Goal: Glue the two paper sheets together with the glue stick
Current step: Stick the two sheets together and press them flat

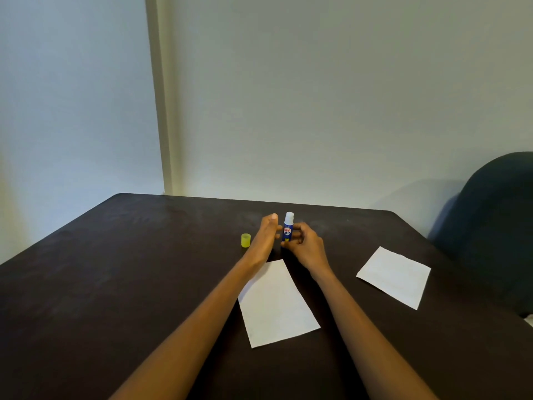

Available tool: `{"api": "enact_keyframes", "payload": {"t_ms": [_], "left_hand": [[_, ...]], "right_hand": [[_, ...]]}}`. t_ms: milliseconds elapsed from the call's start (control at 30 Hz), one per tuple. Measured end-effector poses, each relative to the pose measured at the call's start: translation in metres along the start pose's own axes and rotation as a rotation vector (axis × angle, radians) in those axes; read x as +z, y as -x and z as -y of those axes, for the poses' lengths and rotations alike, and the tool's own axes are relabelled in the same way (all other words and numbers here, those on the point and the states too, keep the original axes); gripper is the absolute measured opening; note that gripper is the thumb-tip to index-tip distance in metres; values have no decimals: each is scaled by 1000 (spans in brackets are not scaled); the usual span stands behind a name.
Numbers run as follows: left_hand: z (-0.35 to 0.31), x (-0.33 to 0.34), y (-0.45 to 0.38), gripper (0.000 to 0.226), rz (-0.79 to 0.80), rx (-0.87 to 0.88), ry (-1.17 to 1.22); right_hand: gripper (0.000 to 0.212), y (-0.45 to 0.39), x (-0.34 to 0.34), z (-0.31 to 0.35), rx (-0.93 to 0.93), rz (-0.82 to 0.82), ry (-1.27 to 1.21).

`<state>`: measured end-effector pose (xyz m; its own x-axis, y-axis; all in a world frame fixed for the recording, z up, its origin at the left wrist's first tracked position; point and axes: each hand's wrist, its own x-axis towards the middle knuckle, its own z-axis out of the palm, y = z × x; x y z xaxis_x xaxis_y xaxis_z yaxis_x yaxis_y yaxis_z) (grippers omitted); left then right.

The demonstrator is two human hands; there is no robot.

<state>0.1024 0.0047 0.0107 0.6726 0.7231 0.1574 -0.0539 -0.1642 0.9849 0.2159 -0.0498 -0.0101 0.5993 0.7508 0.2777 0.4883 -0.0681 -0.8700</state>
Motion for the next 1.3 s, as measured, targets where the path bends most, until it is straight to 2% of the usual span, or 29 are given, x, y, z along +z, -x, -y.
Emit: {"api": "enact_keyframes", "payload": {"t_ms": [167, 267, 333, 367, 467, 533, 633, 733, 833, 1000, 1200, 1300], "left_hand": [[-4, -2, 6, 44, -8, 4, -40], [-8, 1, 13, 37, -197, 139, -140], [-13, 10, 22, 24, -296, 285, -199], [-16, 16, 26, 19, -297, 340, -226], [-23, 52, 37, 12, -182, 417, -333], [-22, 83, 37, 18, -56, 356, -479], [-24, 128, 38, 37, 120, 98, -642], [-31, 158, 39, 34, 143, -45, -705], [-35, 174, 33, 38, 130, -131, -754], [-41, 185, 15, 53, 84, -381, -296], [-40, 171, 8, 36, 45, -409, -226], [-35, 156, 10, 21, 15, -351, -199]], "right_hand": [[47, 5, -4, 3, 11, 20, -25], [46, 14, -16, 3, 12, 5, -38], [39, 21, -35, 5, -12, -116, -6], [35, 24, -46, 7, -14, -202, 37], [26, 35, -92, 2, 17, -441, 248], [24, 45, -121, -10, 13, -477, 421], [26, 61, -152, -35, 66, -405, 727], [29, 65, -162, -49, 178, -349, 767], [29, 66, -159, -51, 182, -339, 751], [27, 61, -158, -52, 182, -337, 746], [26, 58, -150, -45, 110, -277, 641], [27, 59, -146, -42, 31, -310, 574]]}}
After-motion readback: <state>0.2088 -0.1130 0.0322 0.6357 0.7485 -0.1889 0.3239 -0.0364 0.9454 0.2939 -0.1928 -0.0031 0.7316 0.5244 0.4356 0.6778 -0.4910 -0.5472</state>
